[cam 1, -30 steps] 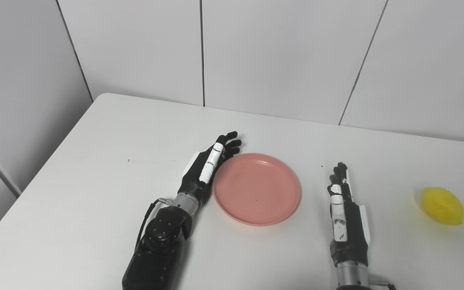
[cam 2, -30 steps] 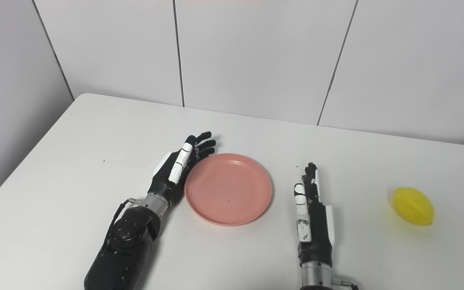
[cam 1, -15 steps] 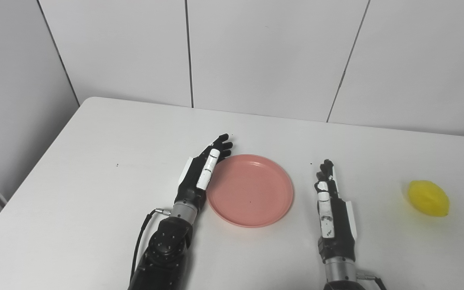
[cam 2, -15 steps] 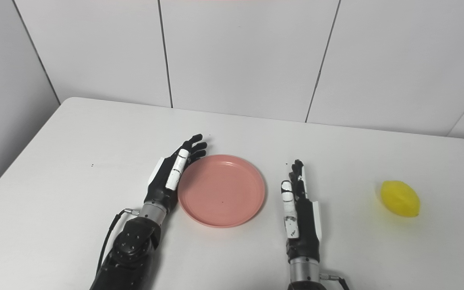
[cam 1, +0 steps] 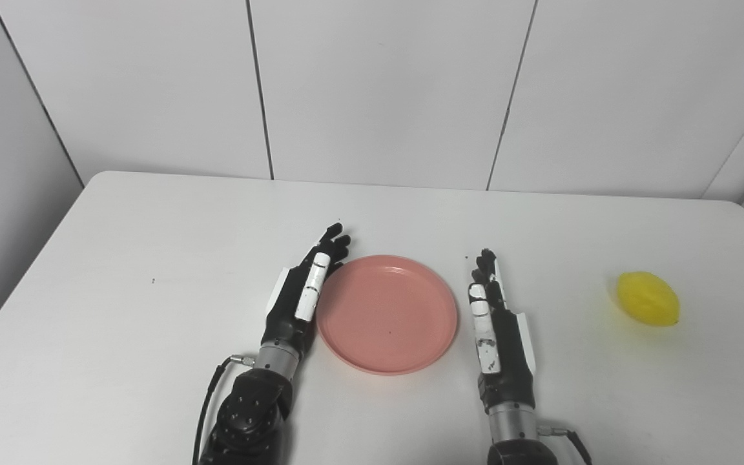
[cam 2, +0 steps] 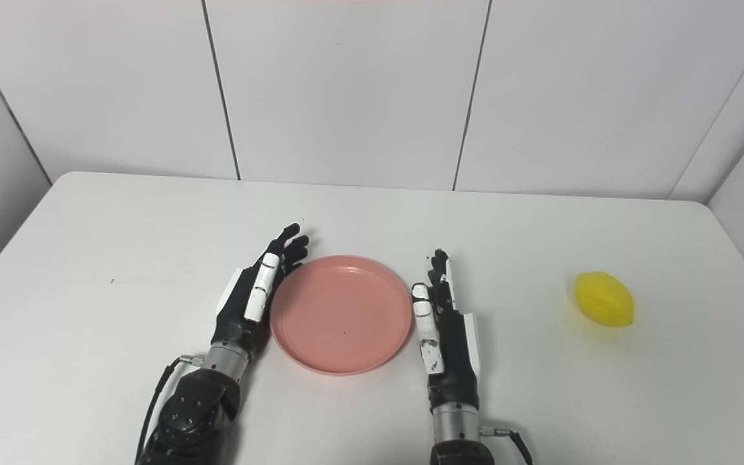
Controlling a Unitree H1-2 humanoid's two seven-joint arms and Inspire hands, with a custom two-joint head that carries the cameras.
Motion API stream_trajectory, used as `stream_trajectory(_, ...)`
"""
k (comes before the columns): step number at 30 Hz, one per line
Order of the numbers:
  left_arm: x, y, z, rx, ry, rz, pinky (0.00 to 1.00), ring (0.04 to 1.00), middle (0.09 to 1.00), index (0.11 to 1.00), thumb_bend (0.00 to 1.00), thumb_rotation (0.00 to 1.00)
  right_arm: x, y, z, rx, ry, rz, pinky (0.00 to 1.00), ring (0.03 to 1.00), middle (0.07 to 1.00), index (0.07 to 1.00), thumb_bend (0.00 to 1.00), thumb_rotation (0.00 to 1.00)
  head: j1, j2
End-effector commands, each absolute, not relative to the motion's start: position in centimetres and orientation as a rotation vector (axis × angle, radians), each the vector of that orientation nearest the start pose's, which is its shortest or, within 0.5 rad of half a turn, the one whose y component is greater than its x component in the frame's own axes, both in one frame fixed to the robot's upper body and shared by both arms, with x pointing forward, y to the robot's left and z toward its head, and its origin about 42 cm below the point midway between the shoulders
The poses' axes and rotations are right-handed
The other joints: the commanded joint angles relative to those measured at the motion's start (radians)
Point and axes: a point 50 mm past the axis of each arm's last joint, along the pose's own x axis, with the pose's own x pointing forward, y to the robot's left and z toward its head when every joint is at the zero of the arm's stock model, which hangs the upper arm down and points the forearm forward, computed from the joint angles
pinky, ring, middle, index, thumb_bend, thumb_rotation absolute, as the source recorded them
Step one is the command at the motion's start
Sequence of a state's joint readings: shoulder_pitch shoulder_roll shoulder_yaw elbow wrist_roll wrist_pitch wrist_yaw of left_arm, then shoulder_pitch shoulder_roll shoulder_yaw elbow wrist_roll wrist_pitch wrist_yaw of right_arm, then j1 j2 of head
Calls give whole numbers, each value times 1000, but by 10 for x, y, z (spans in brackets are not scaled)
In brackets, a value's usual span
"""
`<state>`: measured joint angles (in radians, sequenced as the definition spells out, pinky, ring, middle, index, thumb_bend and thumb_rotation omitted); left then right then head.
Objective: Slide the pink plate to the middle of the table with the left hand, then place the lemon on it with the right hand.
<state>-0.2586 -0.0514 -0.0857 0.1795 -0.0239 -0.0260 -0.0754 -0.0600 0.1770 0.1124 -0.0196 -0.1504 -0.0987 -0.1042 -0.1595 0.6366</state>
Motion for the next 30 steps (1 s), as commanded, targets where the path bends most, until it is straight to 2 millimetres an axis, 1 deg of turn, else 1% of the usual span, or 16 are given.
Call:
stream_trajectory(1,363,129,148,-75,-194,-269,937,924,915,907,534,1000,302,-114,155,59,-277,10,1000,1000,1000,1000,642,1000,0,-1)
stream_trajectory(8,361,122,148,-79,-198,-281,947,925,919,911,550,1000,303,-113,156,56,-278,6,1000,1000,1000,1000,635,1000,-4,0)
stream_trajectory(11,360,121,148,-83,-198,-285,952,924,917,908,548,1000,304,-112,156,57,-283,5,1000,1000,1000,1000,643,1000,-6,0)
stream_trajectory(20,357,118,148,-96,-202,-305,960,925,916,907,531,1000,304,-112,158,54,-295,-4,1000,1000,1000,1000,615,998,-15,-1)
stream_trajectory(24,357,118,147,-89,-204,-310,960,926,917,909,525,1000,304,-114,158,40,-303,-13,1000,1000,1000,1000,593,1000,-19,-5)
stream_trajectory(30,358,118,145,-75,-204,-299,968,936,923,918,520,1000,305,-122,162,3,-323,-64,1000,1000,1000,1000,596,1000,-18,-5)
